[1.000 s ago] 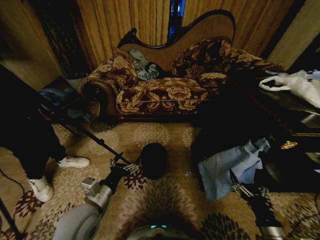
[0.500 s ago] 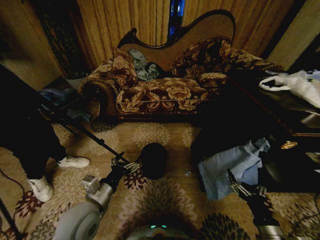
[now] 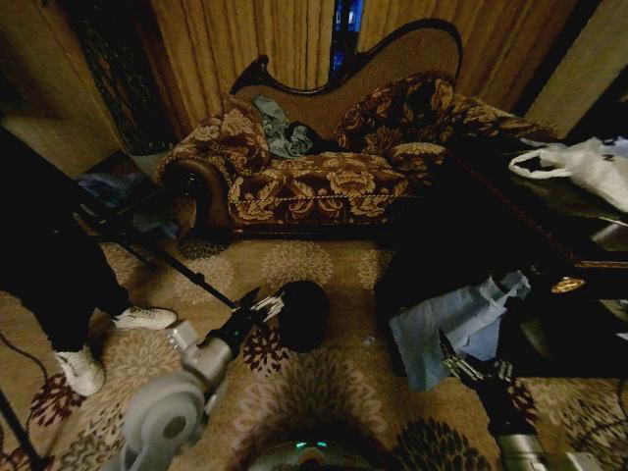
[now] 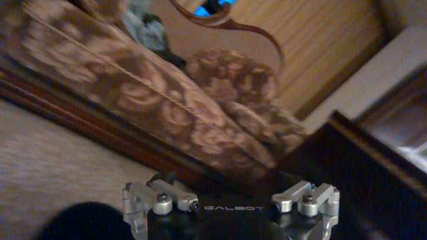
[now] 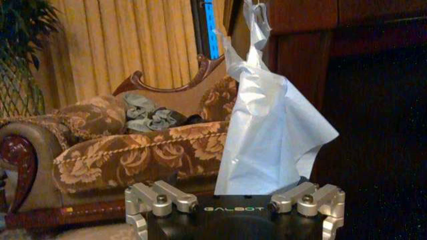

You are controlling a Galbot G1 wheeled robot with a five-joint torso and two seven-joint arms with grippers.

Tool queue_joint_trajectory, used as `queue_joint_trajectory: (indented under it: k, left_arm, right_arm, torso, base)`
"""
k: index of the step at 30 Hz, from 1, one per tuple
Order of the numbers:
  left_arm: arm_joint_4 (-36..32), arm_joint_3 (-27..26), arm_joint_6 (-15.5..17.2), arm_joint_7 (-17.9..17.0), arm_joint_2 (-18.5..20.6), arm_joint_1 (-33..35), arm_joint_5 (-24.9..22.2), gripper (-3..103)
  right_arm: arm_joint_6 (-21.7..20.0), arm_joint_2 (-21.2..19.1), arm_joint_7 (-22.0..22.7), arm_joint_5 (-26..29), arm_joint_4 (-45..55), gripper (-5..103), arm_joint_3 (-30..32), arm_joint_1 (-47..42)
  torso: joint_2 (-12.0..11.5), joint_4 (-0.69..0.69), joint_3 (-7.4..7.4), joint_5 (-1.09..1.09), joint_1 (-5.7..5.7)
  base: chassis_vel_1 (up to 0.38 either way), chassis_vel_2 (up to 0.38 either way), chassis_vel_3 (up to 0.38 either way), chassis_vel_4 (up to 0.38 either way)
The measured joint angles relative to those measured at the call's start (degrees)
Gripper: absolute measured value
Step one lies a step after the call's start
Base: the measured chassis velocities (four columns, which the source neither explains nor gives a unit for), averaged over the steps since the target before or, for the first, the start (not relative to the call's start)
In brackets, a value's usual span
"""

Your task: Place a garbage bag over the trash bin.

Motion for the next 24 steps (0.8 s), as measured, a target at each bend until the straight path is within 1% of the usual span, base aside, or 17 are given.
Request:
queue_joint_trajectory:
  k: [1,2,4,5,7,9,10,13,14,15,16,17,18,20,22,23,24]
  left_arm:
    - [0.0,0.0,0.0,0.0,0.0,0.0,0.0,100]
    - [0.9,1.0,-0.1,-0.3,0.6,-1.8,-1.7,100]
    - [3.6,4.7,-0.4,-1.3,1.9,-7.3,-5.2,100]
    - [3.6,4.7,-0.4,-1.3,1.9,-7.3,-5.2,100]
    - [5.2,7.4,-0.4,-2.4,2.1,-11.3,-7.6,100]
    - [7.7,11.9,-0.4,-3.8,1.6,-17.7,-11.0,100]
    - [7.7,11.9,-0.4,-3.8,1.6,-17.7,-11.0,100]
    - [12.7,17.4,0.1,-5.3,0.3,-26.2,-17.6,100]
    - [12.7,17.4,0.1,-5.3,0.3,-26.2,-17.6,100]
    - [13.9,18.5,0.3,-5.7,0.0,-27.9,-19.9,100]
    - [16.4,20.4,1.1,-6.7,-0.7,-31.6,-25.4,100]
    - [17.8,21.6,1.8,-7.4,-1.1,-33.7,-28.3,100]
    - [17.8,21.6,1.8,-7.4,-1.1,-33.7,-28.3,100]
    - [21.7,24.9,2.8,-8.6,-2.3,-38.6,-32.8,100]
    - [25.0,27.7,3.2,-8.4,-3.6,-42.3,-33.9,100]
    - [25.0,27.7,3.2,-8.4,-3.6,-42.3,-33.9,100]
    - [27.6,29.7,3.4,-8.0,-4.9,-44.7,-34.3,100]
  right_arm:
    - [0.0,0.0,0.0,0.0,0.0,100,0.0,0.0]
    - [-0.2,0.0,0.1,-0.1,0.0,100,0.1,-0.1]
    - [-0.5,0.5,0.6,-0.3,0.0,100,0.2,-0.1]
    - [-0.5,0.5,0.6,-0.3,0.0,100,0.2,-0.1]
    - [-0.6,1.0,0.9,-0.8,0.1,100,0.1,0.1]
    - [-0.8,1.5,1.4,-1.7,0.3,100,-0.5,0.4]
    - [-0.8,1.5,1.4,-1.7,0.3,100,-0.5,0.4]
    - [-1.3,2.1,2.2,-2.4,0.7,100,-0.7,1.0]
    - [-1.3,2.1,2.2,-2.4,0.7,100,-0.7,1.0]
    - [-1.4,2.1,2.4,-2.4,0.7,100,-0.7,1.2]
    - [-1.6,2.1,2.8,-2.4,0.5,100,-0.4,1.6]
    - [-1.7,2.1,2.9,-2.4,0.2,100,-0.2,1.8]
    - [-1.7,2.1,2.9,-2.4,0.2,100,-0.2,1.8]
    - [-1.8,2.1,3.1,-2.3,-0.6,100,0.2,2.2]
    - [-1.9,2.1,3.3,-2.2,-1.1,100,0.5,2.4]
    - [-1.9,2.1,3.3,-2.2,-1.1,100,0.5,2.4]
    - [-2.0,2.1,3.4,-2.1,-1.5,100,0.7,2.5]
  torso:
    - [0.0,0.00,0.00,0.00,0.00]
    - [0.0,0.01,0.00,0.00,0.00]
    - [0.0,0.01,0.01,-0.02,0.00]
    - [0.0,0.01,0.01,-0.02,0.00]
    - [0.0,0.01,0.01,-0.02,0.00]
    - [0.0,0.00,0.01,-0.01,0.00]
    - [0.0,0.00,0.01,-0.01,0.00]
    - [0.0,-0.01,0.01,0.00,0.00]
    - [0.0,-0.01,0.01,0.00,0.00]
    - [0.0,0.01,0.01,-0.01,0.01]
    - [0.0,0.00,0.01,-0.02,0.00]
    - [0.0,0.01,0.01,-0.01,0.00]
    - [0.0,0.01,0.01,-0.01,0.00]
    - [0.0,0.01,0.01,0.00,0.01]
    - [0.0,0.00,0.01,0.00,0.01]
    - [0.0,0.00,0.01,0.00,0.01]
    - [0.0,0.00,0.01,0.00,0.01]
  base:
    - [0.000,0.000,0.000,0.000]
    - [0.000,0.000,0.000,0.000]
    - [0.000,0.000,0.000,0.000]
    - [0.000,0.000,0.000,0.000]
    - [0.000,0.000,0.000,0.000]
    - [0.000,0.000,0.000,0.000]
    - [0.000,0.000,0.000,0.000]
    - [0.000,0.000,0.000,0.000]
    - [0.000,0.000,0.000,0.000]
    - [0.000,0.000,0.000,0.000]
    - [0.000,0.000,0.000,0.000]
    - [0.000,0.000,0.000,0.000]
    - [0.000,0.000,0.000,0.000]
    - [0.000,0.000,0.000,0.000]
    - [0.000,0.000,0.000,0.000]
    - [0.000,0.000,0.000,0.000]
    - [0.000,0.000,0.000,0.000]
